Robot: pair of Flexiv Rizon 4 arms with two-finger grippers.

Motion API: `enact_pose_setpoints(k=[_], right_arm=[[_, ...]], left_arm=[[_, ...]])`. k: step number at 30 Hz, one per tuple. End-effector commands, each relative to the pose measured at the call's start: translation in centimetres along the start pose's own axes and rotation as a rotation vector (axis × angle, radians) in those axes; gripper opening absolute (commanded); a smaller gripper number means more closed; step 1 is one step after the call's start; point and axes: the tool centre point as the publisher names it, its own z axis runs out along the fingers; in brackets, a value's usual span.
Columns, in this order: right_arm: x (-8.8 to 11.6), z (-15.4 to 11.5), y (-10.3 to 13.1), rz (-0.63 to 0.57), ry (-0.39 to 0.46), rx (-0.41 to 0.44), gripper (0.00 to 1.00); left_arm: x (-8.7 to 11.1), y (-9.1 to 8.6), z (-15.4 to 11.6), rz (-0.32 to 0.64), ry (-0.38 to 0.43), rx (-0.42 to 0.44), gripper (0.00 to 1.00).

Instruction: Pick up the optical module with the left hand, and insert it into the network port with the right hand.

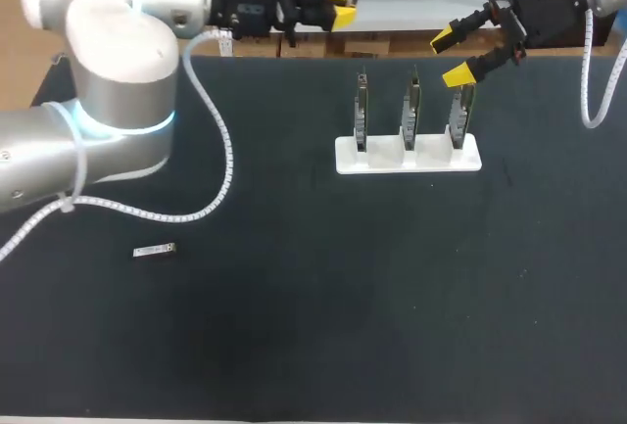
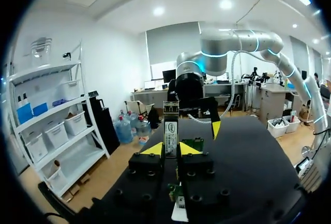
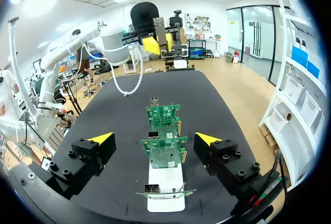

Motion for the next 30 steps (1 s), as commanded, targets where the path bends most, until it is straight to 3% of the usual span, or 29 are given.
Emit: enact_pose_setpoints(k=[1, 7, 17, 30], right_arm=[[0.0, 0.0, 0.2, -0.001, -0.001, 0.004, 1.0], [0.0, 0.0, 0.2, -0.001, -0.001, 0.004, 1.0], [0.0, 0.0, 0.2, -0.001, -0.001, 0.004, 1.0], [0.0, 0.0, 0.2, -0.001, -0.001, 0.004, 1.0]], left_arm=[[-0.1, 0.3, 1.9, -0.016, -0.063, 0.035, 0.0], [-0.6, -1.4, 3.9, -0.024, -0.113, 0.086, 0.0], [0.0, -3.4, 6.3, -0.025, -0.11, 0.144, 0.0], [1.2, -3.8, 8.2, -0.058, -0.127, 0.18, 0.0]])
